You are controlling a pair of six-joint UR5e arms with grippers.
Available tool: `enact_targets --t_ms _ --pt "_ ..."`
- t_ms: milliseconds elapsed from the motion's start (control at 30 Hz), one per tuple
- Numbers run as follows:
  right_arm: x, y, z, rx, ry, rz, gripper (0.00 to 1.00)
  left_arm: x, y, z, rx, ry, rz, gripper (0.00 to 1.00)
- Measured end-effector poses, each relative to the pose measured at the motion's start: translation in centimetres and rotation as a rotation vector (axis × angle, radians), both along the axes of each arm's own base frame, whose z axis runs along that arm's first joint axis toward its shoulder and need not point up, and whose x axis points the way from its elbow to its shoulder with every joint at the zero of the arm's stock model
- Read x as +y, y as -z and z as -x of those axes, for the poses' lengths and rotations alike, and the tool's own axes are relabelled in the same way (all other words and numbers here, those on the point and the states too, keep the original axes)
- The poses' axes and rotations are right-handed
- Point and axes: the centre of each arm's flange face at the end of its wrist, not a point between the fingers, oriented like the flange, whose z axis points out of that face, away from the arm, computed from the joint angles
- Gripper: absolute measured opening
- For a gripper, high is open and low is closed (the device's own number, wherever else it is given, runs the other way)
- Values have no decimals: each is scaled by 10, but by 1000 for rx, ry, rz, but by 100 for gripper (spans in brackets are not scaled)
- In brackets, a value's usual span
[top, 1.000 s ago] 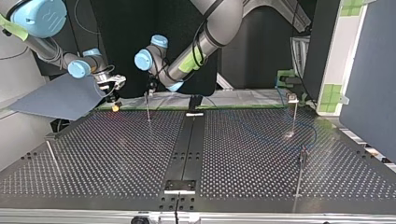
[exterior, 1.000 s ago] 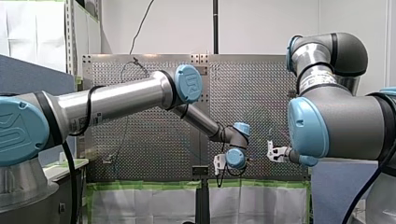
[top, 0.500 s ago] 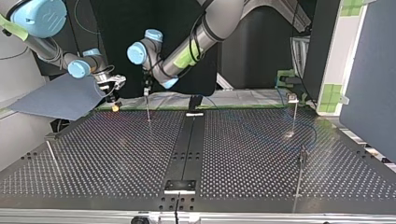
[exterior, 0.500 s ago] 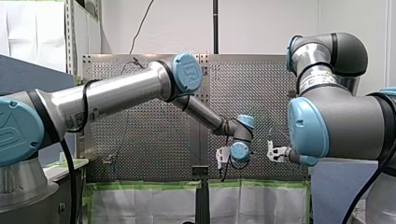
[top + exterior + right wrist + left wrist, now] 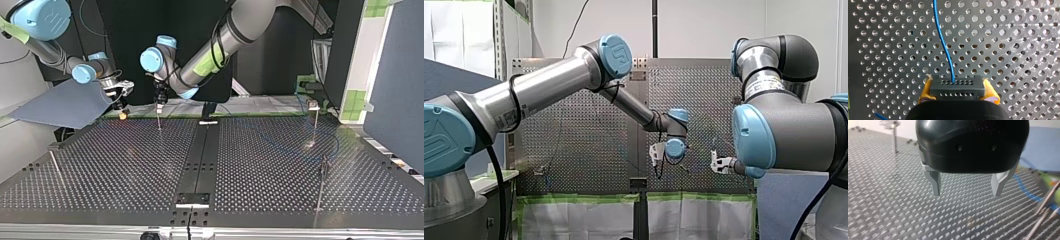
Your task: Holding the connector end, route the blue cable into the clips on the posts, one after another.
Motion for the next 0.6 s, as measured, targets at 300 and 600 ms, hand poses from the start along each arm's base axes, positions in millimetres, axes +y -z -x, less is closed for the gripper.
enact_targets --t_ms 300,600 --pt "0 0 0 0 0 -1 0 36 -31 -4 37 -15 -32 100" --pt "1 0 -2 0 -3 -2 0 58 -59 27 98 -5 -101 100"
